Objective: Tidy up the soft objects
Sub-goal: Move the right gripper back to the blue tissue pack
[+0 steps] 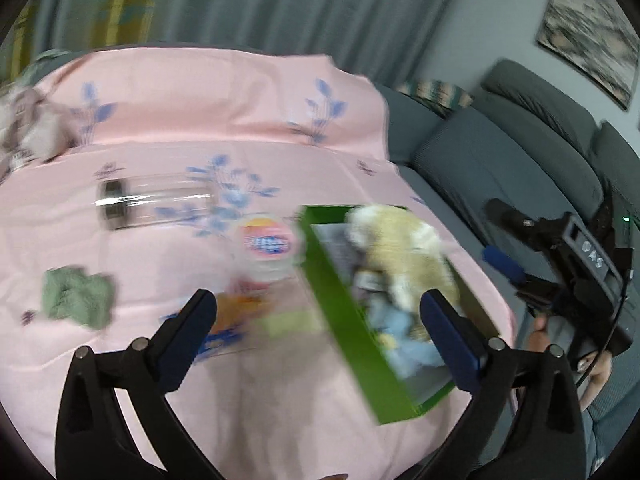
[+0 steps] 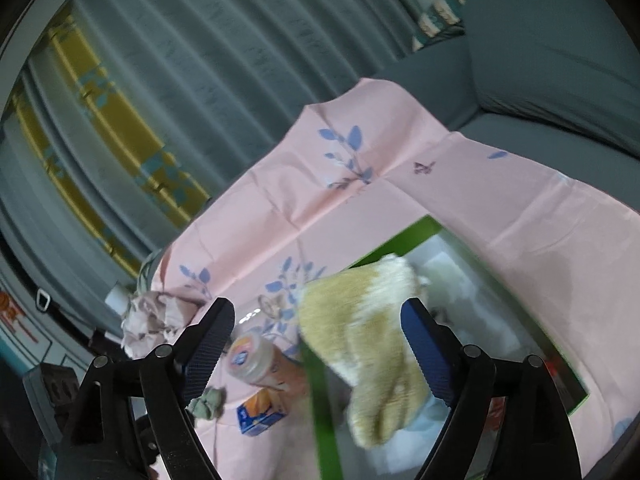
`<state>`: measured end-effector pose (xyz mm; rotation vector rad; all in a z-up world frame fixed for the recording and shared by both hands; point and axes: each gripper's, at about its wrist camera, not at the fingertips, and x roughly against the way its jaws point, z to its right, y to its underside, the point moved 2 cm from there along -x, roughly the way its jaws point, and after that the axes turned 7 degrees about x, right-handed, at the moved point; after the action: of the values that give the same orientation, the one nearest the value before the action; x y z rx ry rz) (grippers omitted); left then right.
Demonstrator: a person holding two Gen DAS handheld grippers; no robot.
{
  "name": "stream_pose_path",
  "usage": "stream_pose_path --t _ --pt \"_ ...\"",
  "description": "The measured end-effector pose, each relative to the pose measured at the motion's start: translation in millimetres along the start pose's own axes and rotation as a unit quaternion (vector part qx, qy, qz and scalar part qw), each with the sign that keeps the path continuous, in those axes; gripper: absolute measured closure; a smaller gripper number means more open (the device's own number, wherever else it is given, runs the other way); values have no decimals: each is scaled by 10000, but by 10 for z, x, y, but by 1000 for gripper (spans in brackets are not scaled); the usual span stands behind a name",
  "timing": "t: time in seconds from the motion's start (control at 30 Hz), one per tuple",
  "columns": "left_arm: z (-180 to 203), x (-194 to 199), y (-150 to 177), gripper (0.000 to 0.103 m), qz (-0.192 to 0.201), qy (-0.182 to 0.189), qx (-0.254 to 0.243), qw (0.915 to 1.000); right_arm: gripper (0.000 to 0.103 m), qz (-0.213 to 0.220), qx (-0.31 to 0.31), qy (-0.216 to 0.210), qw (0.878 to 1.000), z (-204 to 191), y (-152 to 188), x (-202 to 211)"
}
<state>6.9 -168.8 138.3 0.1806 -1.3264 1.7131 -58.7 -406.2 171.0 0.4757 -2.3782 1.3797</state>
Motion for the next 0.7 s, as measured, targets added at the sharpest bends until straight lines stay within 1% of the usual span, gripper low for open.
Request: stream_pose_path --t 0.1,0.2,0.3,0.37,0.43,0.53,0.63,0.7 --pt "-422 209 40 2 176 -460 244 9985 17 -225 336 -115 9991 -284 47 -39" --pt "-874 393 105 2 342 -966 547 9932 17 -466 659 -344 9961 -615 139 -100" --pt "-1323 487 227 2 323 -1380 825 9865 17 -770 944 -567 9909 -933 258 -227" --pt "-1564 500 326 2 263 -1550 1013 9824 17 -1099 1132 -629 9855 -1175 395 -423" --pt "-1815 479 437 2 213 -1638 1263 9781 17 -1345 1323 -540 9806 -1324 535 -600" --pt "-2083 435 559 2 196 -1649 1590 9732 17 -1724 1724 -160 9697 -1511 817 -921" --pt "-2297 366 654 3 36 -1757 1859 9667 17 -2032 1909 124 9603 -1535 1016 -1178" --pt "-2354 329 681 3 -33 -1766 1954 9647 17 -2204 1908 317 9561 -1488 1102 -1312"
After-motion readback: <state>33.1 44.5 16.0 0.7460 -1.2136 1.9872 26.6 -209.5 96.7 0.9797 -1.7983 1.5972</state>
